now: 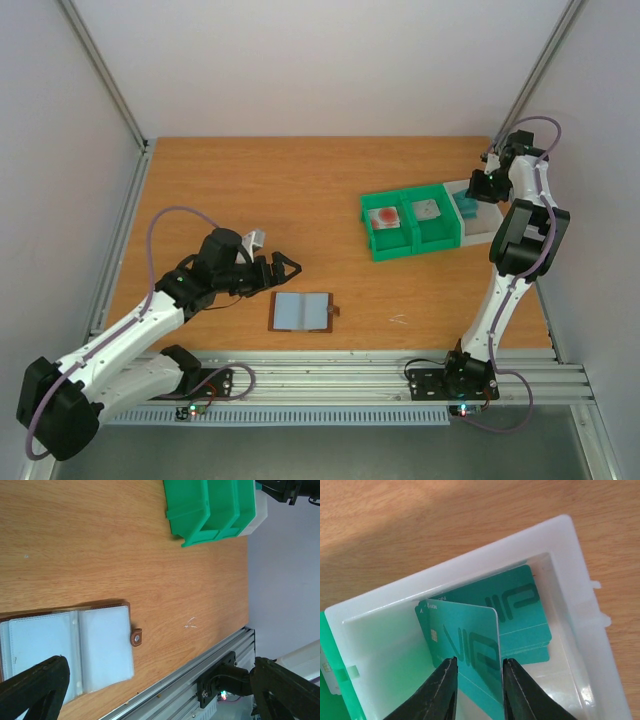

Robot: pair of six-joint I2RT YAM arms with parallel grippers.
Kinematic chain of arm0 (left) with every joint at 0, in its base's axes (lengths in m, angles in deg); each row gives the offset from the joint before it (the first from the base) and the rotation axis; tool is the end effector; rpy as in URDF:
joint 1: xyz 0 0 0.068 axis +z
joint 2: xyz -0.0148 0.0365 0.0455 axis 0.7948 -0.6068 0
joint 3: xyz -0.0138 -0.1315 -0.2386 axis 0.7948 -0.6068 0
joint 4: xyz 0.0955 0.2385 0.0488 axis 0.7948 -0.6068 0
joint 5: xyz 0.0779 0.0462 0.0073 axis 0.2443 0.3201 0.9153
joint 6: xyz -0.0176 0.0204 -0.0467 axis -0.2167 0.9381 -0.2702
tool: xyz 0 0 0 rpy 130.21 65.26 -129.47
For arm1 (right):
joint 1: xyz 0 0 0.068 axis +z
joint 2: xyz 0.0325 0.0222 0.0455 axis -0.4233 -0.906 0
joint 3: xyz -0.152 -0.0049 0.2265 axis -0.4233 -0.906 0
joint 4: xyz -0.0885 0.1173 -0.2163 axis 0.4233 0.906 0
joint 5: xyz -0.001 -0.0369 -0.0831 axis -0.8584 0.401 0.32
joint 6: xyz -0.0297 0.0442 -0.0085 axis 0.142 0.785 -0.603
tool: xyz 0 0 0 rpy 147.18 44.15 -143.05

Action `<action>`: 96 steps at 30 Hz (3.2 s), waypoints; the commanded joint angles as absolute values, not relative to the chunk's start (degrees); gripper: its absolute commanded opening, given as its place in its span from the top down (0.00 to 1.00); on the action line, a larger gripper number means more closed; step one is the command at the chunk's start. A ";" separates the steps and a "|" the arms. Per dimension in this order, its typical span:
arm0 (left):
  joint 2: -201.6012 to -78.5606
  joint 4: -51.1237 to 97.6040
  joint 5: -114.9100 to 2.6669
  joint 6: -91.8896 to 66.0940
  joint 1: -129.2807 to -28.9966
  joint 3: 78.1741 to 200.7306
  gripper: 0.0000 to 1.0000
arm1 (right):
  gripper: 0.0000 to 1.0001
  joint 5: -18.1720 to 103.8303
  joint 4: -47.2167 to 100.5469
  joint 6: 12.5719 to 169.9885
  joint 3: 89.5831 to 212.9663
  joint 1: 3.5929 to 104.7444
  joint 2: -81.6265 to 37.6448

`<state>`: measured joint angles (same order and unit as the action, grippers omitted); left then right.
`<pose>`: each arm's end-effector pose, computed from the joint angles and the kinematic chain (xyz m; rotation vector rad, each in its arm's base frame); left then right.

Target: Take the credit cards out of the card holder

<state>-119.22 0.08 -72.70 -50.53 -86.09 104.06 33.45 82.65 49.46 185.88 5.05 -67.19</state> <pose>0.1597 -0.1234 0.2443 -0.0809 2.4899 -1.1930 0.4365 -0.1476 0.2132 -0.4191 2.7011 0.1699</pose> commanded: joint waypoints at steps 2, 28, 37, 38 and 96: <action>-117.82 2.46 -71.57 -50.91 -85.86 103.99 0.01 | 0.71 35.07 84.59 50.66 189.20 4.93 -69.16; -112.60 -6.08 -65.47 -49.06 -85.79 104.72 0.01 | 0.53 36.53 89.39 58.12 197.14 6.56 -69.93; -112.18 -17.43 -58.85 -43.63 -85.86 111.49 0.01 | 0.50 32.29 85.64 64.27 187.49 11.11 -59.19; -112.14 -18.65 -58.06 -43.49 -85.82 112.43 0.01 | 0.50 31.95 85.23 64.89 185.93 11.80 -57.55; -116.76 6.27 -69.94 -47.77 -85.77 90.17 0.47 | 0.63 37.93 54.18 101.40 120.90 70.92 -9.03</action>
